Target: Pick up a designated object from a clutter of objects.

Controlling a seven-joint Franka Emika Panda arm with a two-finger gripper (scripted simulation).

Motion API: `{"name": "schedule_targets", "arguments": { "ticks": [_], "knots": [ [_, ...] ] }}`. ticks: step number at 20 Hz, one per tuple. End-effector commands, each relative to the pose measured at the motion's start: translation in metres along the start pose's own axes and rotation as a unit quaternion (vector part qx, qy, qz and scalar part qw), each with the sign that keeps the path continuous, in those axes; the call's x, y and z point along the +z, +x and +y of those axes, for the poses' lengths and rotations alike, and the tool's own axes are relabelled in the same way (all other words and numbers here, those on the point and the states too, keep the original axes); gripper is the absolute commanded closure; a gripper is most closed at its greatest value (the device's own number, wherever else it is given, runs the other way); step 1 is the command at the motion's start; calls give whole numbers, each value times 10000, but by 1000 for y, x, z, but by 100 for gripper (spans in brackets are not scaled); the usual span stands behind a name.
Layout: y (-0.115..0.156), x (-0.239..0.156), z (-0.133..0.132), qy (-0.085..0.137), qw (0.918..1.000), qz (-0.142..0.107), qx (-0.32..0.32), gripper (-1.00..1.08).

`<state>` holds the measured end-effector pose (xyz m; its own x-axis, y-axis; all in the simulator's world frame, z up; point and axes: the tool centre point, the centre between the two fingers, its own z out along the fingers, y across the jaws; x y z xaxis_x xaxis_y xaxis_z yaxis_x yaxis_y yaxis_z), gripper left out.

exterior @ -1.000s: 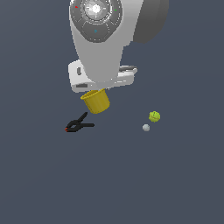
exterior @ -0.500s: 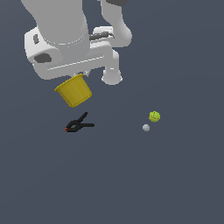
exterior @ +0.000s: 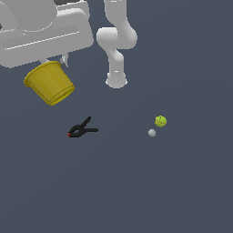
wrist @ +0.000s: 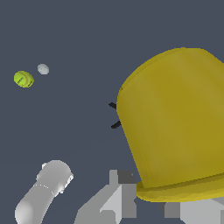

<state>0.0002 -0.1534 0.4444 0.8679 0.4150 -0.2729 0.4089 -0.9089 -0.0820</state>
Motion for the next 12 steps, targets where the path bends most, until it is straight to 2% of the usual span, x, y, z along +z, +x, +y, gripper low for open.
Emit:
{"name": "schedule_targets", "arguments": {
  "ticks": [1,12],
  "knots": [
    [-3,-10,9,-33,9999,105,-103,108],
    [-8,-26,25,-56,9993,267,-262,108]
  ]
}}
